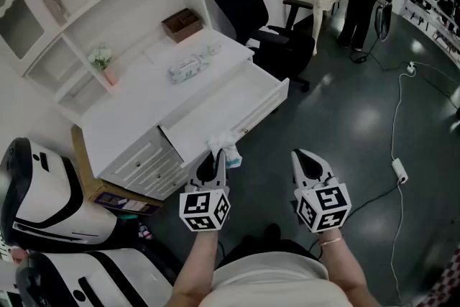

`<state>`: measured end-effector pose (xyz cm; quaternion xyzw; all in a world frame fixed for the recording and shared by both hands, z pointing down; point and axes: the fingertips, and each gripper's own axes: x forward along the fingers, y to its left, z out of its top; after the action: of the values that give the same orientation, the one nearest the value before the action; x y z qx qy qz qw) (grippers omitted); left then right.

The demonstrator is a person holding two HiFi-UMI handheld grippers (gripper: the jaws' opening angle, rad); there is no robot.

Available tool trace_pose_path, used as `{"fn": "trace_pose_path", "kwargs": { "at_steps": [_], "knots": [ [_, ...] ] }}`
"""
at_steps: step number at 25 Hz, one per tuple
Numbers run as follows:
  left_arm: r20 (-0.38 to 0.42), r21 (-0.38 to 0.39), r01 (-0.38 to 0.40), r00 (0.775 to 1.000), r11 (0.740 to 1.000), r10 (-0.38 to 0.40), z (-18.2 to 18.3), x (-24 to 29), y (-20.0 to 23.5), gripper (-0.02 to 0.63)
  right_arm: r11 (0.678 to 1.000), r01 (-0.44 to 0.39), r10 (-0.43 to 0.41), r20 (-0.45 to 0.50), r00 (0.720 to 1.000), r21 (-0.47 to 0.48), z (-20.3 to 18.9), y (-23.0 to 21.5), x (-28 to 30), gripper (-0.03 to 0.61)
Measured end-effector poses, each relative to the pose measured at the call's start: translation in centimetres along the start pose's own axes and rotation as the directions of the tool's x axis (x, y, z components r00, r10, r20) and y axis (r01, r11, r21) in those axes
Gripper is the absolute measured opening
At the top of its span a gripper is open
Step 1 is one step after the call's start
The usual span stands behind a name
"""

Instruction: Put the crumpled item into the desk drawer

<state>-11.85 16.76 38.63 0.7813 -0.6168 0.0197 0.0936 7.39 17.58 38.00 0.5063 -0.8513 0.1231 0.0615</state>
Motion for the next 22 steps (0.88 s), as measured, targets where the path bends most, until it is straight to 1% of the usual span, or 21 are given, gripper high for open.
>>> {"fn": "trace_pose_path", "kwargs": {
  "at_steps": [7, 13, 18, 22],
  "knots": [
    [-0.002, -0.019, -0.01, 1.0, 1.0, 0.01, 0.2, 1.0, -0.6, 0.046, 1.0, -0.006, 0.006, 0.004, 1.0, 0.021, 0.1, -1.5, 0.1, 0.002],
    [0.011, -0.016, -0.019, 1.0, 1.0, 0.019, 0.5, 1.6, -0.8, 0.046, 0.999, -0.028, 0.026, 0.043, 0.999, 0.043, 0.5, -2.3, 0.6, 0.002],
    [0.02, -0.013, -0.039, 0.999, 0.999, 0.039, 0.7, 2.0, -0.8, 0.046, 0.999, -0.013, 0.01, 0.078, 0.997, 0.038, 1.7, -3.3, 0.6, 0.002],
    [0.027, -0.014, -0.056, 0.998, 0.998, 0.057, 1.0, 2.1, -0.6, 0.046, 0.999, -0.01, 0.008, 0.088, 0.996, 0.032, 2.2, -3.7, 0.9, 0.002]
  ]
}}
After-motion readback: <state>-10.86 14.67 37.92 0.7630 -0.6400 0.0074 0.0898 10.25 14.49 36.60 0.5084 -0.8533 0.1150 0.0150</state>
